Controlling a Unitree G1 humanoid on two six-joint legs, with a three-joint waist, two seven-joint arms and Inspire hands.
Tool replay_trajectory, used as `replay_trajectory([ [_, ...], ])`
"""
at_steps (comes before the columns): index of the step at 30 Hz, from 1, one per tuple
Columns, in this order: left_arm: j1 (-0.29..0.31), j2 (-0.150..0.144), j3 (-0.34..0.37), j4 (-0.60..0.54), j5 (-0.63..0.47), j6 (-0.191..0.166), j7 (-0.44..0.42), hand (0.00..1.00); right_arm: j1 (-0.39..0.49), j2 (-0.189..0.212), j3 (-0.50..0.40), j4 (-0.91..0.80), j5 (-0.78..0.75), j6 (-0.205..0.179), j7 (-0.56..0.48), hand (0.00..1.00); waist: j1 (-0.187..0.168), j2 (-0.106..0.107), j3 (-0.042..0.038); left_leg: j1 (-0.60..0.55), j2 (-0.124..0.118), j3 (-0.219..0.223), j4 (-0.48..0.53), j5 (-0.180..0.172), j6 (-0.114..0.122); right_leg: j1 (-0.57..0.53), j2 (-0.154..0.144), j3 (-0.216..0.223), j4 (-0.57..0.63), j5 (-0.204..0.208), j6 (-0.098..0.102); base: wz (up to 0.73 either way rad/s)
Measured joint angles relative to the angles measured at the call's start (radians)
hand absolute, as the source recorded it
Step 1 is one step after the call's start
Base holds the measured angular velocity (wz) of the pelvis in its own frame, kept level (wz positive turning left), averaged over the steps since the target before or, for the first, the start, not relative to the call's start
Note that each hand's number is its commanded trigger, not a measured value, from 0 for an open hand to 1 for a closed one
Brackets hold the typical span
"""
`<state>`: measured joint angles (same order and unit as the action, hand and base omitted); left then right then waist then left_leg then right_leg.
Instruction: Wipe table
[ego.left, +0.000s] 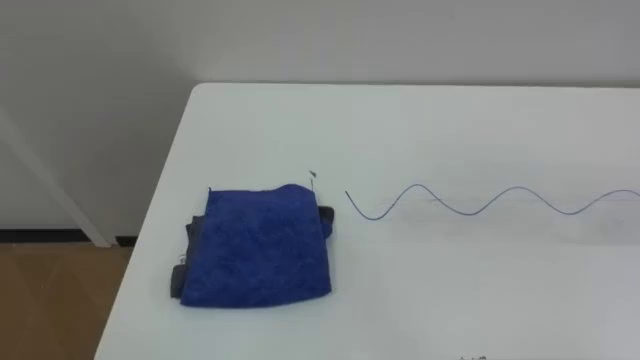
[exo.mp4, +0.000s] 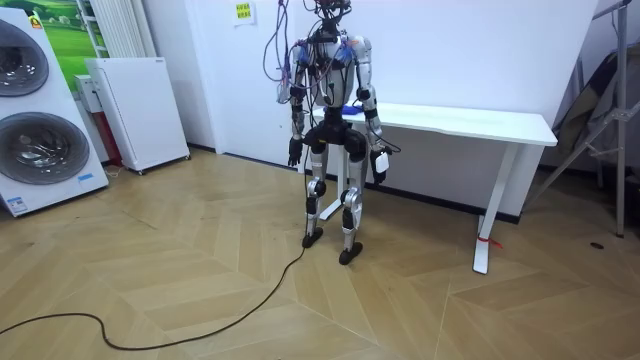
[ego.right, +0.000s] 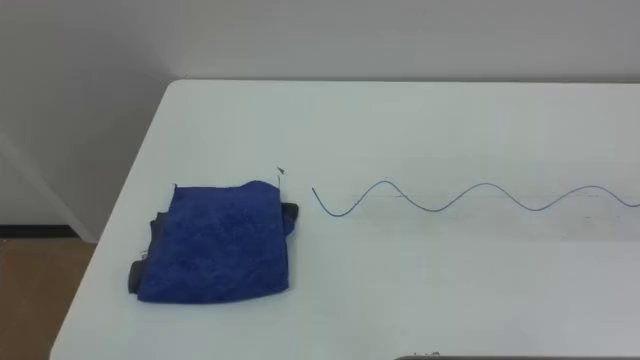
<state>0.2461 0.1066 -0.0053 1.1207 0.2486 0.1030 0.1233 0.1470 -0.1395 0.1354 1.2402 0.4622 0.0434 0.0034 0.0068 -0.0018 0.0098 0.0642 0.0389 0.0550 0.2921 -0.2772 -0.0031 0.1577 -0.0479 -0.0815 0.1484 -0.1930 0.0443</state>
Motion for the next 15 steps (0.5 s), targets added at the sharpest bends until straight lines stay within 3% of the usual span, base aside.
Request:
replay_trajectory([
  [15,0.011,0.0,0.003,-0.002,-0.001,-0.001,0.003,0.0,0.0,0.001,-0.003,0.005,0.036,0.001,0.051,0.0,-0.003,-0.003,-0.0016,0.0,0.0,0.0,0.001,0.0,0.0,-0.001,0.0,0.0,0.002,0.0,0.0,0.0],
])
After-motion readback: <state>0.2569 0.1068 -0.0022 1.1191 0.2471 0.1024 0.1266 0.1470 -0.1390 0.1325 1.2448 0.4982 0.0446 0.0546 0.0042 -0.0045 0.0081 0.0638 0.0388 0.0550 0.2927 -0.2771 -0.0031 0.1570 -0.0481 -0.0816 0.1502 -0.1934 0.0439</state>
